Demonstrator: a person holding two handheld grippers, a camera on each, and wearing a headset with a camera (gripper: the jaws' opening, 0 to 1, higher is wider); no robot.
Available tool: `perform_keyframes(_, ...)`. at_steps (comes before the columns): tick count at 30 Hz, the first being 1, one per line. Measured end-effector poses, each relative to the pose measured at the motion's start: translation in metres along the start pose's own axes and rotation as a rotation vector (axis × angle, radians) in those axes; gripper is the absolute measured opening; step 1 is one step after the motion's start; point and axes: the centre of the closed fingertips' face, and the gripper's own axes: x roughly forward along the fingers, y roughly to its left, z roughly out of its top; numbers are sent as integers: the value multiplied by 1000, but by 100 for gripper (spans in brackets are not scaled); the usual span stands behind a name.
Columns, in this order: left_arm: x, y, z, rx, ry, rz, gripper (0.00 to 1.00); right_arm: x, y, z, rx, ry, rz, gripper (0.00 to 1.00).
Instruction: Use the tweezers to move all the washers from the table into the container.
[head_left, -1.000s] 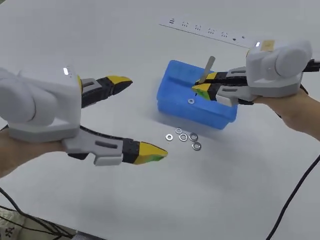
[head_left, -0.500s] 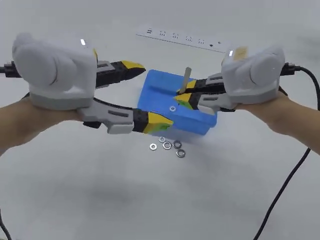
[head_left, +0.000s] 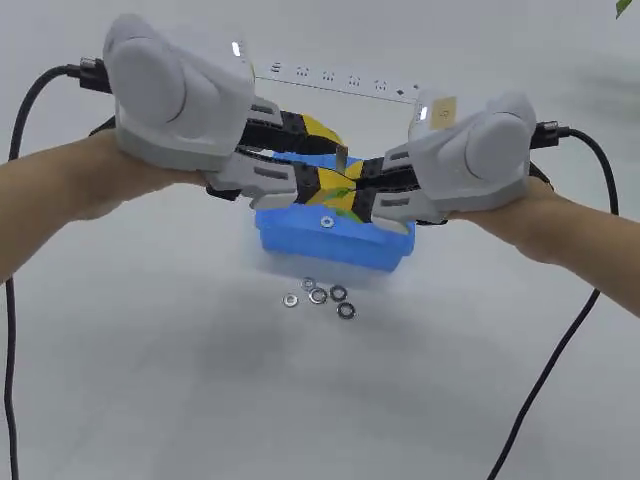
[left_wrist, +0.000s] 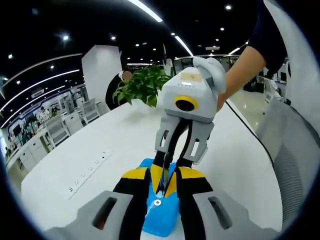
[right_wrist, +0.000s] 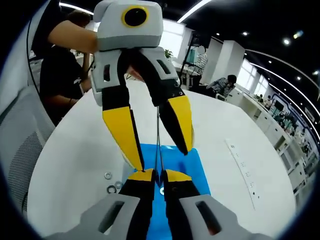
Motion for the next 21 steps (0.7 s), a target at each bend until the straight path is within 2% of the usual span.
perform_keyframes(6,-3,-4,-3,26,16,-30,13,0,4,-2,-19,11,15,7)
perform_keyframes(10,-4,-7,-3,43,19,-55,9,0,10,-1,-40,16,31,7)
perform_keyframes(13,-4,-10,-4,80,36,-82,8,0,12,-2,-57,24,35,8)
perform_keyframes(17,-4,-11,-4,159,59,-81,7,0,9,-2,-112,42,14,8)
perform_keyframes(21,-5,-9,-1,166,61,-81,7,-1,8,1,-93,40,5,9)
